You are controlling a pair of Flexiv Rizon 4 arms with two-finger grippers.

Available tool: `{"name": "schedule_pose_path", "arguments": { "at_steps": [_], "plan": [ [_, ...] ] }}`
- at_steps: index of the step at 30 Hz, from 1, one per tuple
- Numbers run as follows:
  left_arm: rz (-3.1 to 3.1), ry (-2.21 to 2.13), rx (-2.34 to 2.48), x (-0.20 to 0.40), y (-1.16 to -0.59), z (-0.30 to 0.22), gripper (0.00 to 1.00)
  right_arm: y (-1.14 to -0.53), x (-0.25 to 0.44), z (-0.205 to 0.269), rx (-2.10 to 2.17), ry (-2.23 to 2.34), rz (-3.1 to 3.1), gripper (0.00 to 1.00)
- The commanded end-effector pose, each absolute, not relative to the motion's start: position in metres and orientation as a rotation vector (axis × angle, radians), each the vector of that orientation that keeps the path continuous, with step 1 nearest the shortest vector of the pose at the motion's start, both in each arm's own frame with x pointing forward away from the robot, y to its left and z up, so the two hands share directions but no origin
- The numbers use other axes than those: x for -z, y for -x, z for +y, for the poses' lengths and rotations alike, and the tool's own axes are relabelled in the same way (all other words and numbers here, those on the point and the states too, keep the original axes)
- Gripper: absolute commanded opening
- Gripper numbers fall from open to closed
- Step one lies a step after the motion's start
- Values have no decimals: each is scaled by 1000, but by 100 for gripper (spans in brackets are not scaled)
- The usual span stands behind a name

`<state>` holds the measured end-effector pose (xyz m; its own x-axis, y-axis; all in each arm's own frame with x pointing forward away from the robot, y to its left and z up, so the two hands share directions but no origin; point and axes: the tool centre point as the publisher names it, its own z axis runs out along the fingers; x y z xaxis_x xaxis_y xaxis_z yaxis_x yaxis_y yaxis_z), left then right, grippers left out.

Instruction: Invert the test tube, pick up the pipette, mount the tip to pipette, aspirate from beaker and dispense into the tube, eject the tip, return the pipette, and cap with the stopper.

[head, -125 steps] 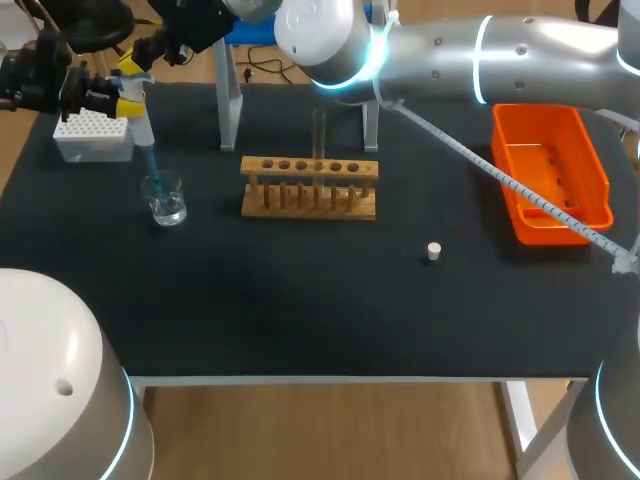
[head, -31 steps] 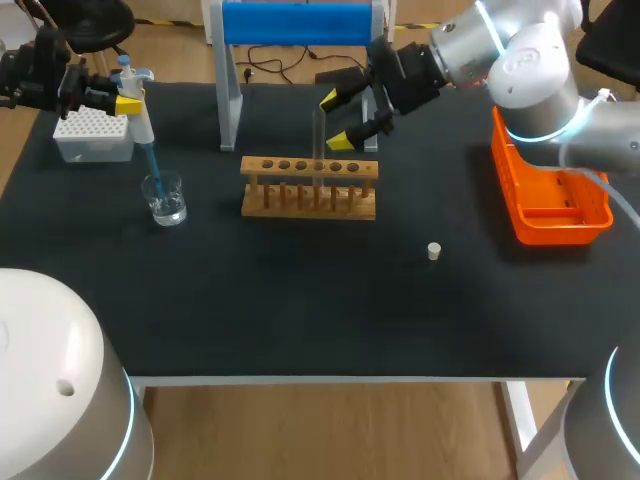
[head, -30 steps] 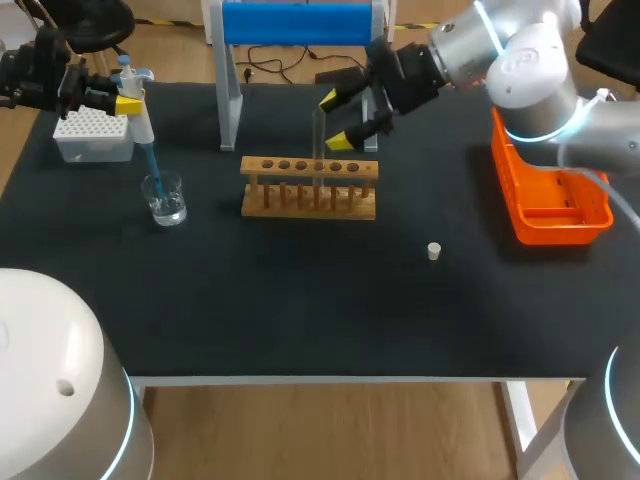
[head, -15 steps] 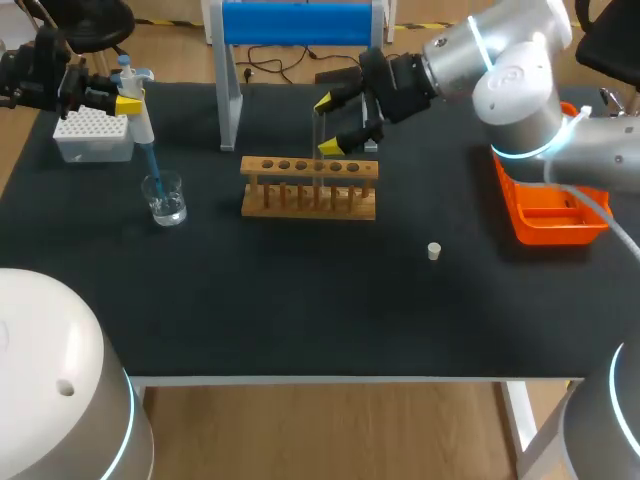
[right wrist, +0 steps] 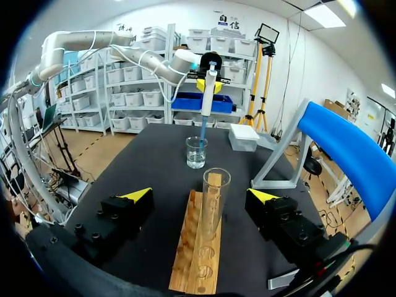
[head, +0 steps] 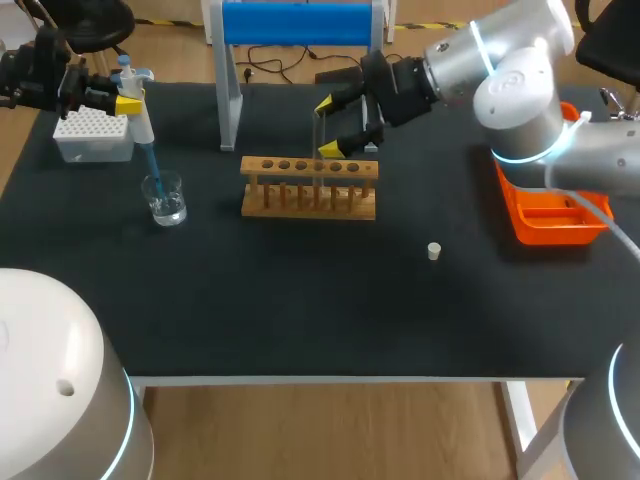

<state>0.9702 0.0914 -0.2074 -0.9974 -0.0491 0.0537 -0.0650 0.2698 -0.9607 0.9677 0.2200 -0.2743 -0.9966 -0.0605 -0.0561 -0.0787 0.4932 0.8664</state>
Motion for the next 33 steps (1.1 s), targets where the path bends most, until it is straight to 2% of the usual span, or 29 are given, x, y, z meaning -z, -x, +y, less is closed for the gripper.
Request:
{"name": "schedule_pose_path", "arguments": {
  "at_steps": [1, 33],
  "plan": [
    [-2491, -108, -1885, 207, -971, 92, 0, -967, 274, 219, -1566, 126, 2699, 100],
    [-2491, -108, -1885, 207, -971, 92, 0, -986, 290, 237, -1511, 121, 2771, 100]
  ]
}}
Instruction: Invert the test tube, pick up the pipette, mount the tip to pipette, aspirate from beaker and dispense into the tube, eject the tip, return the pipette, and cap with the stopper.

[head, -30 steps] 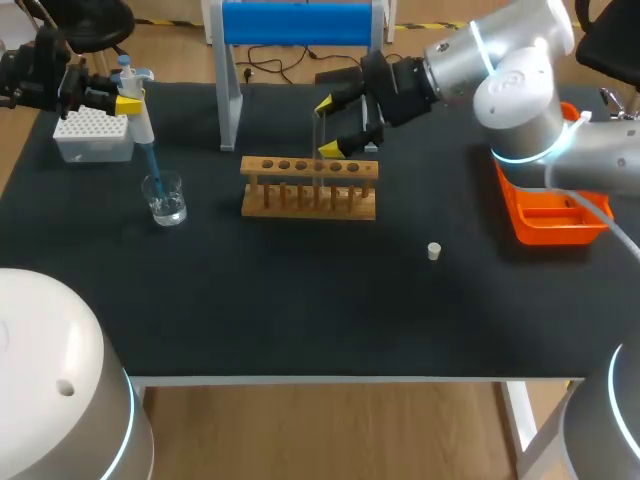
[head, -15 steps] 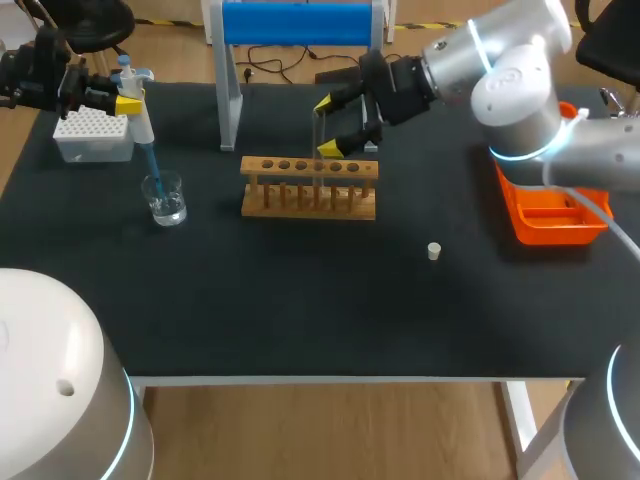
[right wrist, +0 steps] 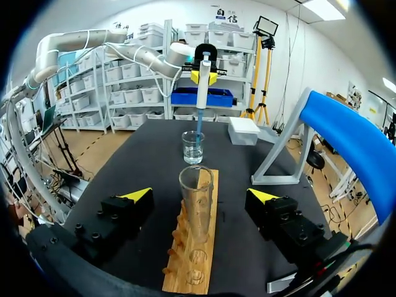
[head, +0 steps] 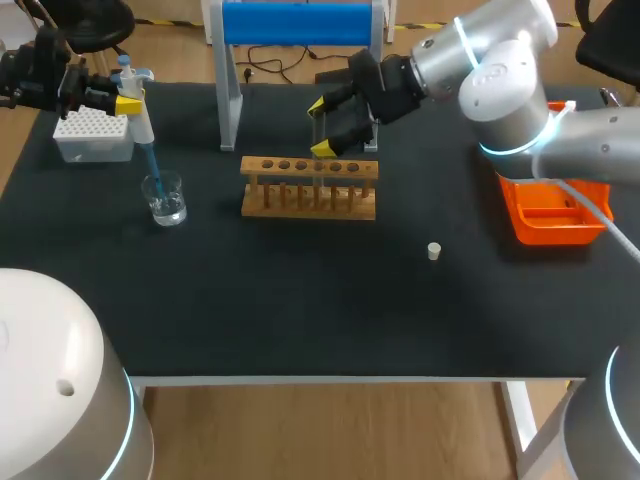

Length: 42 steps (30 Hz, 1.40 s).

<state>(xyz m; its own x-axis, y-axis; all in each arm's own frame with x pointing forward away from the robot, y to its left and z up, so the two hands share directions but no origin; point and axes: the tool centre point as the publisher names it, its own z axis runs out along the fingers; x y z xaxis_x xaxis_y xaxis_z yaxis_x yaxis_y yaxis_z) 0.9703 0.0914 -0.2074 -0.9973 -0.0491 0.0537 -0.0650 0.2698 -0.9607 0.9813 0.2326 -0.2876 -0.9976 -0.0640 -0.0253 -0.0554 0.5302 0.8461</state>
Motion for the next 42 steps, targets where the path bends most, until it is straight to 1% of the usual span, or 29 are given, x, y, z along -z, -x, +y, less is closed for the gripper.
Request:
{"name": "schedule_pose_path", "arguments": {
  "at_steps": [1, 21, 42],
  "plan": [
    [-2491, -108, -1885, 207, -971, 92, 0, -987, 291, 238, 1494, -119, -2741, 100],
    [-2491, -108, -1885, 207, -971, 92, 0, -998, 306, 255, 1456, -115, -2741, 100],
    [-2491, -108, -1885, 207, -971, 92, 0, -995, 307, 251, 1444, -119, -2757, 100]
  ]
}}
